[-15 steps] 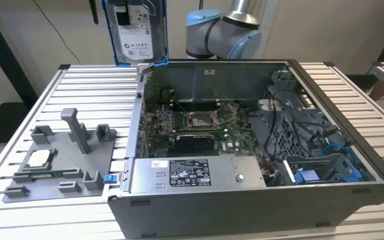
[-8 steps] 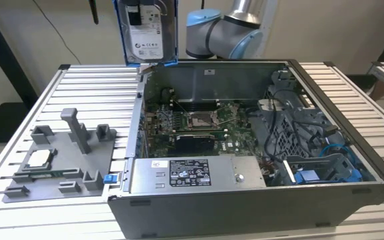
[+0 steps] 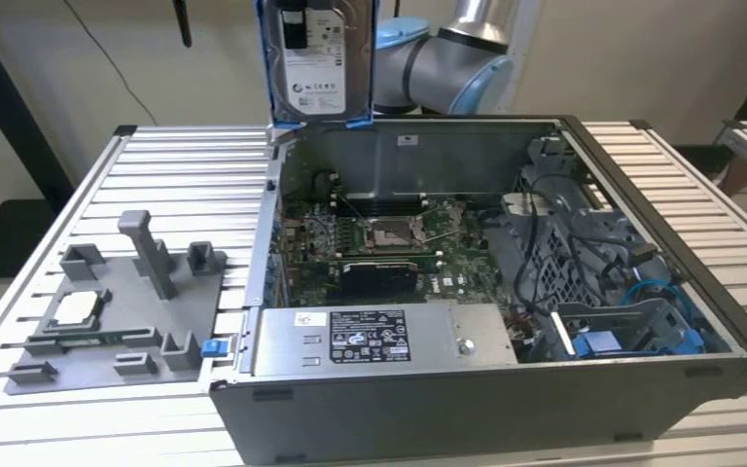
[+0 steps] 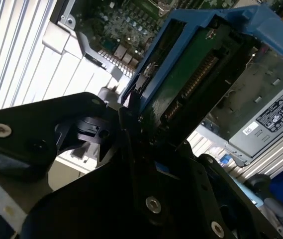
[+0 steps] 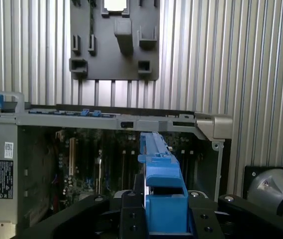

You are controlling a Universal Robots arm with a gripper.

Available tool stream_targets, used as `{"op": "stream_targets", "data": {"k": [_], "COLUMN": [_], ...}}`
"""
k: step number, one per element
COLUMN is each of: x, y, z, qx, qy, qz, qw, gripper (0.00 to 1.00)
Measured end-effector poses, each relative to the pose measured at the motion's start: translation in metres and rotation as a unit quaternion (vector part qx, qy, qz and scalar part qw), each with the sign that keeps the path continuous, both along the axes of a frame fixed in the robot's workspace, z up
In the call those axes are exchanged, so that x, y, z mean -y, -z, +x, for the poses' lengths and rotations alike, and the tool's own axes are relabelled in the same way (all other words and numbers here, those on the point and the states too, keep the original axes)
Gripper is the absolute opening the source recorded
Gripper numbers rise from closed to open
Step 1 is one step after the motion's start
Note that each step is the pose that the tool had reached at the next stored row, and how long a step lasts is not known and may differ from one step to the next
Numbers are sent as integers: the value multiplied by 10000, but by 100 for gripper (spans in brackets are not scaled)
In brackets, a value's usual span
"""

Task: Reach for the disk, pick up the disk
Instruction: 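Pick up the disk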

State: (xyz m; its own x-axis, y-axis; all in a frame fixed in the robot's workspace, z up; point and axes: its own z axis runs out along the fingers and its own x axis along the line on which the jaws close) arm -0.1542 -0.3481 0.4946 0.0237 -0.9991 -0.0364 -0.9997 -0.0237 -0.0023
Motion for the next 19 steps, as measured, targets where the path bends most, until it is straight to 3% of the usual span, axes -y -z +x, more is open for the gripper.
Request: {"op": "stream_targets", "data": {"k": [19], "x": [0], "y": [2], "z": [610], "qx": [1], "qy": [0], "qz": [1], "qw": [10000], "gripper": [0]}}
